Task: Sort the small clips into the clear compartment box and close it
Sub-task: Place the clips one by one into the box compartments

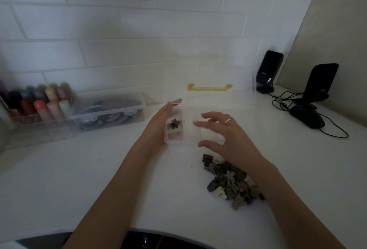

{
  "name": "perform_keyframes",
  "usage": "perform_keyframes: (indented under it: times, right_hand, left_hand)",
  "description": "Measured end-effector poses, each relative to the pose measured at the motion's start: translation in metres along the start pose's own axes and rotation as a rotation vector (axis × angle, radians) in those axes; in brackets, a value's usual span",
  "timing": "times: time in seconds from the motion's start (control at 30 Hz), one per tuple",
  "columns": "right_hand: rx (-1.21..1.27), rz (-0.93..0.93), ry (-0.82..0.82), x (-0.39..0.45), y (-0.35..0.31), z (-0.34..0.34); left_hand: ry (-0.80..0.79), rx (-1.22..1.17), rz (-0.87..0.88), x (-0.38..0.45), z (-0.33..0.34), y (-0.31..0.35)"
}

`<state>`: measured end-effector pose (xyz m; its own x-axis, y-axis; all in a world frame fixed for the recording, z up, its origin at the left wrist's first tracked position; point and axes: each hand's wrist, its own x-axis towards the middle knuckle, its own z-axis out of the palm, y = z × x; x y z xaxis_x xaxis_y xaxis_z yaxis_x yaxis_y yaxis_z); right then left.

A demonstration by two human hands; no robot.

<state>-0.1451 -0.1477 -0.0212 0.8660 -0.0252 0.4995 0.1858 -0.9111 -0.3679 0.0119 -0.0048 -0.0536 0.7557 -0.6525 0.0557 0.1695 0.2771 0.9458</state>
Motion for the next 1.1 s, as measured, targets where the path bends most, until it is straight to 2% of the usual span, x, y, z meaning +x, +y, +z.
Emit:
perform_keyframes:
  times: [0.1, 0.23, 0.4, 0.57, 0.77, 0.93, 1.0, 1.1]
  right_hand:
    - [0.072, 0.022, 0.107, -0.008, -0.004, -0.023]
    - [0.072, 0.113, -0.108, -0.013, -0.005, -0.029]
    - [-0.303, 0.173, -0.39, -0.011, -0.007, -0.017]
    - [-0.232, 0.191, -0.43, -0.01, -0.007, -0.013]
    - [-0.018, 0.122, -0.22, -0.013, -0.005, -0.008]
    - [0.022, 0.094, 0.161, -0.01, -0.009, -0.004]
    - [-0.068, 0.098, 0.193, -0.007, -0.011, 0.003]
    - [-0.196, 0.097, 0.147, -0.007, -0.012, 0.012]
  left_hand:
    - [0.021, 0.056, 0.024, 0.004, -0.003, 0.002]
    - [0.041, 0.076, 0.032, 0.009, -0.004, -0.001]
    - [0.031, 0.084, 0.036, 0.012, -0.003, -0.004]
    - [0.045, 0.058, 0.017, 0.014, 0.001, -0.005]
    - [0.061, 0.038, 0.026, 0.01, 0.004, -0.003]
    - [0.067, 0.067, 0.062, 0.008, 0.006, -0.004]
    - [0.063, 0.073, 0.069, 0.006, 0.009, -0.005]
    - [0.042, 0.085, 0.065, 0.004, 0.011, -0.004]
